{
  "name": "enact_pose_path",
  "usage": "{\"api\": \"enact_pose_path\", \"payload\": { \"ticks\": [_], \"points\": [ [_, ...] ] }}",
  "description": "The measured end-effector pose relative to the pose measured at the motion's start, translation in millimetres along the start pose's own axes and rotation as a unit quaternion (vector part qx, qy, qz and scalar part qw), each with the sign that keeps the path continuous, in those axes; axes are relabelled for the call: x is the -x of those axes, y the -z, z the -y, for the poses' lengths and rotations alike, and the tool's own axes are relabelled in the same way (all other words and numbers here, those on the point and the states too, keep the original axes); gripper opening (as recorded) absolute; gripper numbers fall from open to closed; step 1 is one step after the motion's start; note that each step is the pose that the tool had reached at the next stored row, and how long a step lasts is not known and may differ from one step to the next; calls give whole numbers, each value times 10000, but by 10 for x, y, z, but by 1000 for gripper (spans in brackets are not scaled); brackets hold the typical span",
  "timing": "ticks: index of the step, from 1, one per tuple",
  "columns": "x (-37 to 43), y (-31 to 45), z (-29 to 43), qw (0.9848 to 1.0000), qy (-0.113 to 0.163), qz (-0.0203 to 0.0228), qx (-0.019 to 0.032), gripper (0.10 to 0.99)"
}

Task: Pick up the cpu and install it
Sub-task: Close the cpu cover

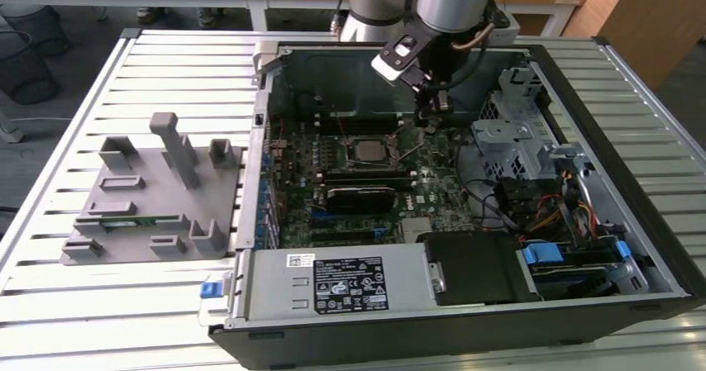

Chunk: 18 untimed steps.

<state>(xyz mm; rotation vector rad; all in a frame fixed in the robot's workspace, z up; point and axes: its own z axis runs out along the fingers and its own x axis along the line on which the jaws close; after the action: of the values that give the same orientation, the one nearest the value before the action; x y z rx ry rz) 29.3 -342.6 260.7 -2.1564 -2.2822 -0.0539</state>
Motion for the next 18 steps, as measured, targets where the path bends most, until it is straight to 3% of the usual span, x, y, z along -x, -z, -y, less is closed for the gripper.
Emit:
{"api": "enact_pose_path", "payload": {
  "ticks": [18],
  "points": [
    [-7, -59, -171, 10000, 8, -1, -10, 106]
  ]
}}
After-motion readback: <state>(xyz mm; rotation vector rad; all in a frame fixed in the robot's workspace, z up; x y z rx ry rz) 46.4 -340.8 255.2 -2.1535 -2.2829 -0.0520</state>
